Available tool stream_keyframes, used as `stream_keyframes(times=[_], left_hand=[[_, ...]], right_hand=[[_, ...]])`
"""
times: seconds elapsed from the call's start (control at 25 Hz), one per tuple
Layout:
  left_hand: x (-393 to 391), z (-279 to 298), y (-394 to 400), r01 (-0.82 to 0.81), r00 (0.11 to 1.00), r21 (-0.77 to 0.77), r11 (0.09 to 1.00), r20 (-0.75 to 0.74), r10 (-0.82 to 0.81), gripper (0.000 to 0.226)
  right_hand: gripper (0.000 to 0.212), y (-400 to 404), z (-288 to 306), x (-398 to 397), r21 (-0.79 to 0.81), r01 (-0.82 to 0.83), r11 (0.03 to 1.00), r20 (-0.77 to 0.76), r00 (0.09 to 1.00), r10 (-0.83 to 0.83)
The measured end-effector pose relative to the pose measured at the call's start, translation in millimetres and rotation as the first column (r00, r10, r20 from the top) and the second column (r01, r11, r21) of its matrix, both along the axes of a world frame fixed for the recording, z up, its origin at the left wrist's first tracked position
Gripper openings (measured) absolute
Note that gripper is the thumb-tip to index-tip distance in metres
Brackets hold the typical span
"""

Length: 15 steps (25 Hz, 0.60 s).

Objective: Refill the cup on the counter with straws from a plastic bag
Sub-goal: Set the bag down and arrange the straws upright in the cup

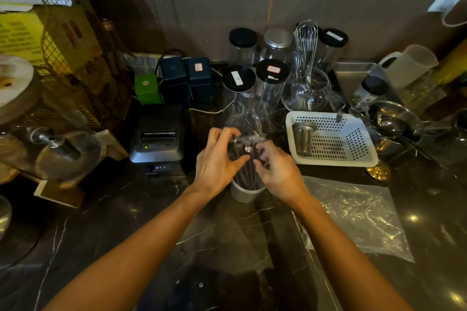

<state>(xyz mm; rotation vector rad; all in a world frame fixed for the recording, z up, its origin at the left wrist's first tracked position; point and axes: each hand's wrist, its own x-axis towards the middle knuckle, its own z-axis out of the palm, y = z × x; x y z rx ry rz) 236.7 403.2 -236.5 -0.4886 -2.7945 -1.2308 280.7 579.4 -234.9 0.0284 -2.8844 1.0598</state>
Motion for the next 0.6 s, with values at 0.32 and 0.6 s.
stream_keyframes(times=[0.32,0.6], left_hand=[[-3,-3,4,0.036,0.995,-0.057,0.998,-0.095,-0.041,0.023],[-5,-6,3,0.059,0.997,-0.009,0.998,-0.042,-0.060,0.017]], right_hand=[[0.020,3,2,-5,0.097,0.079,0.992,0.045,0.996,-0.083],[0.022,-6,-2,-11,0.125,0.170,0.977,0.055,0.982,-0.178]])
